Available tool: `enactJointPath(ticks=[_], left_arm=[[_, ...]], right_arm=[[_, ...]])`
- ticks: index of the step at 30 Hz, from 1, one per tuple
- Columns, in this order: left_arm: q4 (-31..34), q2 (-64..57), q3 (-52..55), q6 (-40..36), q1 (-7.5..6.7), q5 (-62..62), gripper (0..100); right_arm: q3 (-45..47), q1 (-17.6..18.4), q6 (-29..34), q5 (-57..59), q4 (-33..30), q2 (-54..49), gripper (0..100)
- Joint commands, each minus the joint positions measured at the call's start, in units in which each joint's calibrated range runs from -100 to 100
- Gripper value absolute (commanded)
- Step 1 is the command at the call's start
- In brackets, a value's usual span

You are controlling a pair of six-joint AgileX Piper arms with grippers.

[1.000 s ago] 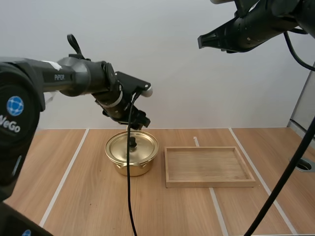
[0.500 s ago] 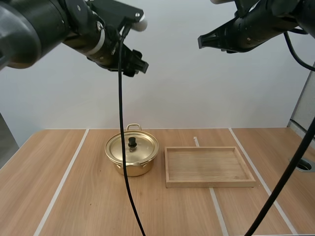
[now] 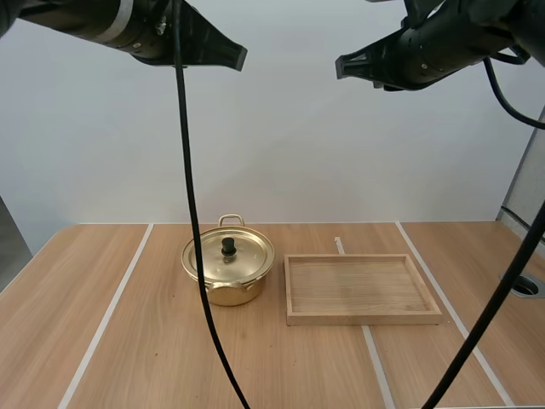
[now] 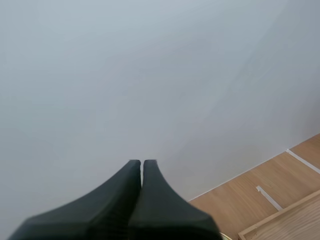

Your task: Open the pot, put the grape inside, and close it

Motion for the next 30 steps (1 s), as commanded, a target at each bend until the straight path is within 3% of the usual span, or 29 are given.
enactJointPath(ticks=[1, 15, 18, 23, 30], left_arm=[[0.5, -1.9, -0.5, -0.6, -0.18, -2.0, 0], [0.6, -13.2, -0.5, -1.0, -0.18, -2.4, 0], [4.7, -15.1, -0.5, -10.0, -0.18, -3.5, 0], [9.2, -19.2, 1.5, -18.1, -0.18, -6.0, 0], [9.8, -27.3, 14.2, -20.7, 0.51, -8.6, 0]], right_arm=[[-0.3, -0.2, -0.2, 2.4, 3.4, -0.8, 0], [-0.3, -0.2, 0.0, 4.2, 9.1, -4.6, 0], [0.4, -0.2, 0.0, 3.6, 9.1, -8.4, 0], [8.6, -0.2, 0.0, -1.3, 9.1, -16.5, 0], [23.1, -0.2, 0.0, -7.9, 8.8, -27.0, 0]])
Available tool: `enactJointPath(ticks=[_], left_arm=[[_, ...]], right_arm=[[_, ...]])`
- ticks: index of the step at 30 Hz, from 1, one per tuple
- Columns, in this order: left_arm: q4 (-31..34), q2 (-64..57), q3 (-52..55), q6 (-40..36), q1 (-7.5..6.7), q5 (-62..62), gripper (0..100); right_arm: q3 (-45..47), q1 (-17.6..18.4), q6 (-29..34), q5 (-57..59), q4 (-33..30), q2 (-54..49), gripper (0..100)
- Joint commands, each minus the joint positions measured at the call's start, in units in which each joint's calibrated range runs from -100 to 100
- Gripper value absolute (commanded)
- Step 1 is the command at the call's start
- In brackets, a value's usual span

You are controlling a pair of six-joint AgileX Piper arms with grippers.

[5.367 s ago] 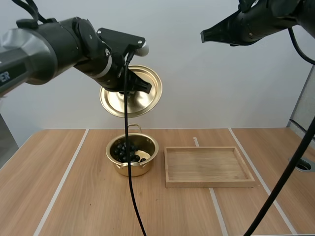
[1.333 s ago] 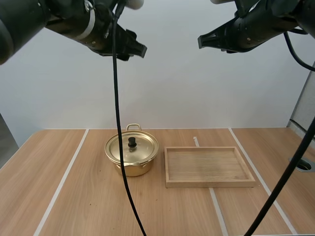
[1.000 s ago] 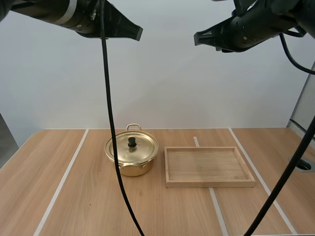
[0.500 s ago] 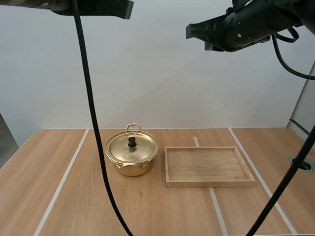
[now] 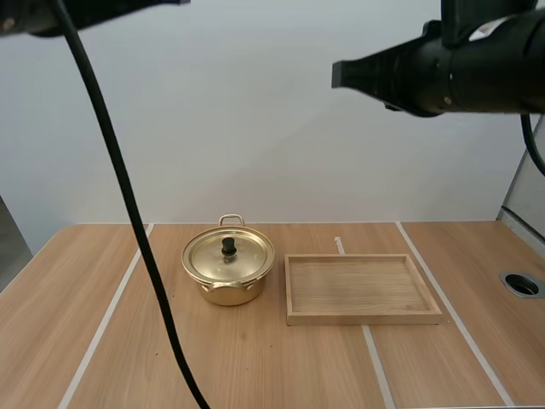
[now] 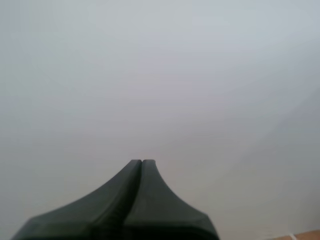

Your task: Open the pot, put the grape inside, and close it

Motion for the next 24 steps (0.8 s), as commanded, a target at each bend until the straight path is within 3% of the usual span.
enactJointPath(ticks=[1, 14, 24], left_arm=[[0.6, -3.5, 6.1, -1.3, 0.88, -3.1, 0], [-0.5, -14.0, 28.1, -2.5, 5.81, -2.9, 0], [-0.5, -15.9, 43.4, 1.2, 6.16, -12.9, 0]], right_arm=[[5.4, -0.2, 0.0, -4.3, -0.2, -4.2, 0], [22.0, -0.2, -4.9, -10.3, -0.6, -17.0, 0], [37.0, -0.2, -8.3, -18.1, -0.3, -17.6, 0]])
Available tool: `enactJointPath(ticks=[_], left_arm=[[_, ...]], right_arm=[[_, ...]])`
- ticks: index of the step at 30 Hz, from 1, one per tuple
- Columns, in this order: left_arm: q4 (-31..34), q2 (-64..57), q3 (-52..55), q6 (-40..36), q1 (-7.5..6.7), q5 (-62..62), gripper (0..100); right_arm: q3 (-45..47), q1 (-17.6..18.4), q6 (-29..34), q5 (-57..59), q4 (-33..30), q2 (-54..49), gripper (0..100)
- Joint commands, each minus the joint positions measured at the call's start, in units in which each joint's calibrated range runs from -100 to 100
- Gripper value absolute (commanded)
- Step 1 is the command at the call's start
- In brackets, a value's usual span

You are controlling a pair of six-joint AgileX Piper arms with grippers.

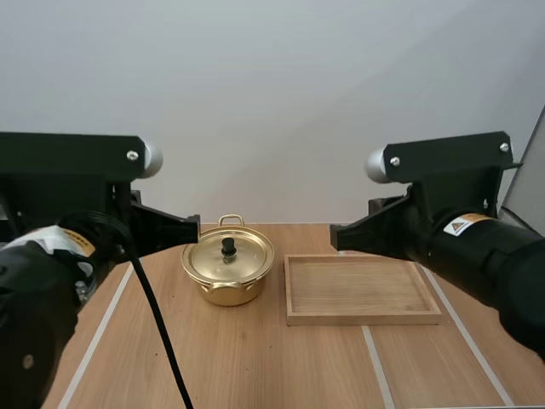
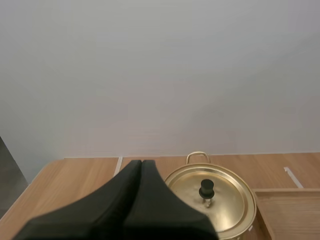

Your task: Open the pot, put the grape inside, and close it

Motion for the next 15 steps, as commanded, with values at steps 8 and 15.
enactJointPath(ticks=[8, 15], left_arm=[[-0.5, -0.4, 15.6, 4.8, 0.06, -20.6, 0], [-0.5, -0.4, 24.3, 4.7, 0.06, -28.3, 0]], right_arm=[[13.0, -0.2, -5.1, -9.3, -0.1, -0.3, 0], [20.2, -0.2, -5.1, -15.3, -0.1, -0.3, 0]])
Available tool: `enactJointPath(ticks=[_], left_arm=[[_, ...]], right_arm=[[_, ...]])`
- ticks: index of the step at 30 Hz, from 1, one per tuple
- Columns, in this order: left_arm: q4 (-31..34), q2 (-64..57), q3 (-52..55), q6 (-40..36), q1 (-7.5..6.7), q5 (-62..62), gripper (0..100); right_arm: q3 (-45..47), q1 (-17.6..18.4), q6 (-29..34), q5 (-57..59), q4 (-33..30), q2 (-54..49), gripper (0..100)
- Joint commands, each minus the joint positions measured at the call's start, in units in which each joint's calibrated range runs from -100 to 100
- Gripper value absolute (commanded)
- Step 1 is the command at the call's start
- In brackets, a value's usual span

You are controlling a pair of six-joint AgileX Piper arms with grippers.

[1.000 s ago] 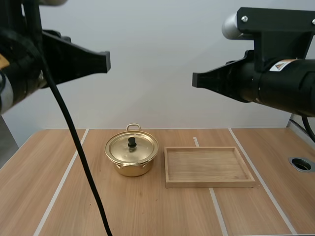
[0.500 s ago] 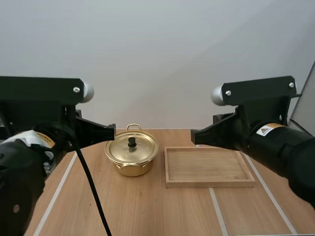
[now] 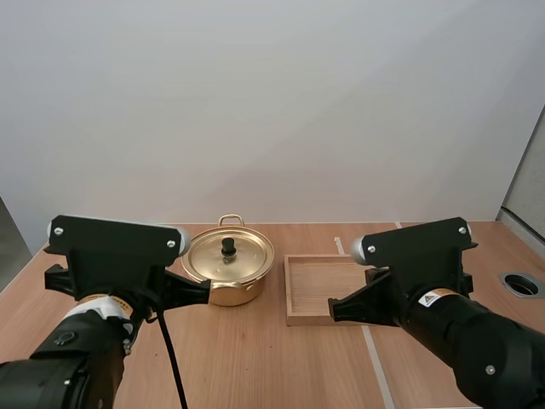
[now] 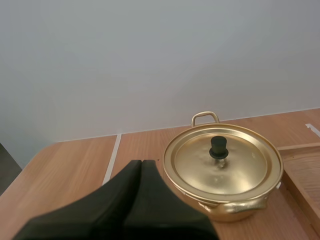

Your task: Open the pot, put the grape inside, and close it

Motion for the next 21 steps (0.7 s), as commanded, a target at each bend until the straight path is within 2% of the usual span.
enactJointPath(ticks=[1, 7, 21], left_arm=[[-0.5, -0.4, 5.2, 0.0, 0.06, -4.8, 0], [-0.5, -0.4, 12.3, 0.0, 0.06, -10.9, 0], [-0.5, -0.4, 12.3, 0.4, 0.06, -9.4, 0]], right_arm=[[3.0, -0.2, -0.6, -4.9, -0.1, -0.3, 0], [7.3, -0.2, -0.6, -12.2, -0.1, -0.3, 0], [8.8, -0.2, -0.6, -12.3, -0.1, -0.3, 0]])
